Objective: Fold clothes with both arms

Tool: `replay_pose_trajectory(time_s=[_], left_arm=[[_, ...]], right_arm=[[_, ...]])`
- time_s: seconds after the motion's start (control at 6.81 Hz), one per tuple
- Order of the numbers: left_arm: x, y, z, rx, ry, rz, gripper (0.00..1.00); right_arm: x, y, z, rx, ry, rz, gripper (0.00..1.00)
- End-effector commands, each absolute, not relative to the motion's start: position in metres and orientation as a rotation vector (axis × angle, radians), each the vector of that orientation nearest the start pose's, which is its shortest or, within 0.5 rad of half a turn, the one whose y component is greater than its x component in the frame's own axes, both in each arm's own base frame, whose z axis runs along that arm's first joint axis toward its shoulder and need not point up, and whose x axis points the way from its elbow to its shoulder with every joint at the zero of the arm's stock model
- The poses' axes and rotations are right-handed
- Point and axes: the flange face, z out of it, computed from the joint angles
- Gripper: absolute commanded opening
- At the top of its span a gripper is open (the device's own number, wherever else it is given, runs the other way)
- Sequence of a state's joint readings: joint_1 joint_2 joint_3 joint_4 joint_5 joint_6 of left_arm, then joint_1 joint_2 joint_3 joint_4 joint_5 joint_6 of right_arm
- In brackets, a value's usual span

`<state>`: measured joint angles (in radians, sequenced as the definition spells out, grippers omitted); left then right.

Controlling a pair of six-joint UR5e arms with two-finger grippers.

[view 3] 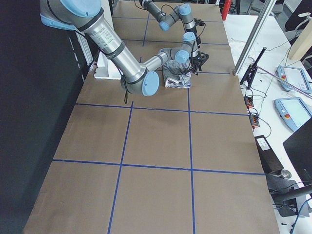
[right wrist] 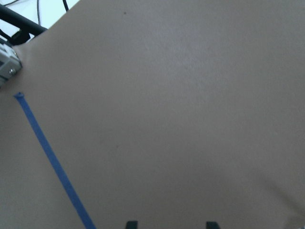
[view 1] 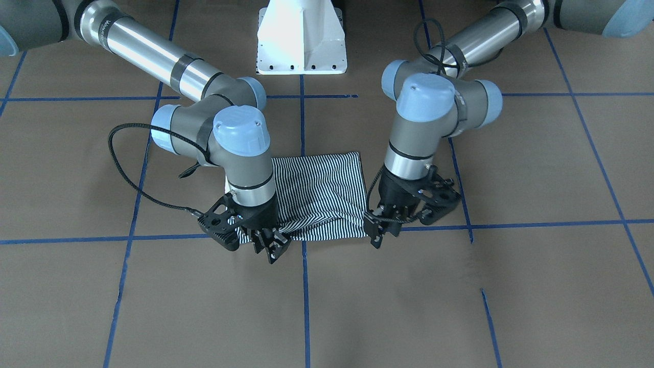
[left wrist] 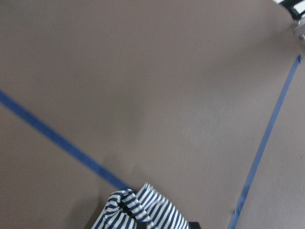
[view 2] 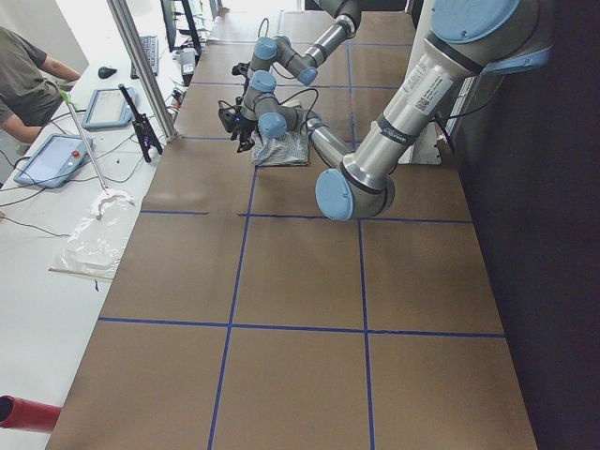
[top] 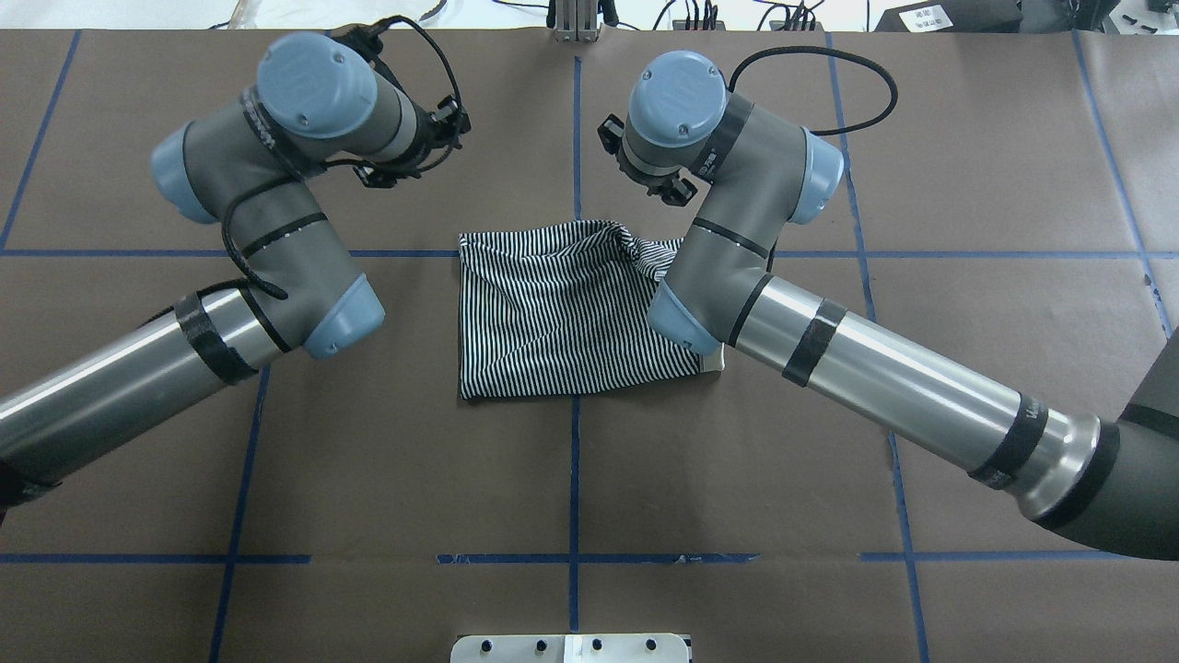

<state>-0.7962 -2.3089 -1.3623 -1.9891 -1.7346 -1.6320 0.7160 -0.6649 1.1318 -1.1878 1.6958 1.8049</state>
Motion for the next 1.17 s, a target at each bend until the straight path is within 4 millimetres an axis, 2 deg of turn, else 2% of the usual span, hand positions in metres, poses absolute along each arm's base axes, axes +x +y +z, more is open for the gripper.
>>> replay_pose_trajectory(time_s=[0.0, 0.15, 0.29, 0.44, 0.59, 0.73, 0.88, 1.03], left_arm=[[0.431, -0.648, 0.267, 0.183, 0.959, -0.666, 1.00], [0.415, -0.650, 0.273, 0.123, 0.976, -0.629, 1.00], [0.381, -0.647, 0.281, 0.152, 0.982, -0.552, 1.00], [0.349, -0.642, 0.301, 0.179, 0.971, -0.517, 1.00], [0.333, -0.646, 0.312, 0.191, 0.960, -0.493, 1.00], [0.334, -0.645, 0.316, 0.188, 0.956, -0.489, 1.00], [0.334, -0.644, 0.316, 0.186, 0.957, -0.488, 1.00], [0.334, -0.644, 0.316, 0.186, 0.957, -0.488, 1.00]], right_arm=[[-0.526, -0.654, 0.241, 0.127, -0.869, 0.762, 1.00], [-0.524, -0.639, 0.229, 0.078, -0.876, 0.688, 1.00], [-0.521, -0.624, 0.207, 0.073, -0.799, 0.621, 1.00], [-0.541, -0.591, 0.204, 0.061, -0.697, 0.508, 1.00], [-0.566, -0.566, 0.213, 0.063, -0.629, 0.417, 1.00], [-0.601, -0.542, 0.227, 0.122, -0.567, 0.362, 1.00], [-0.611, -0.537, 0.233, 0.129, -0.545, 0.325, 1.00], [-0.613, -0.540, 0.244, 0.133, -0.510, 0.272, 1.00]])
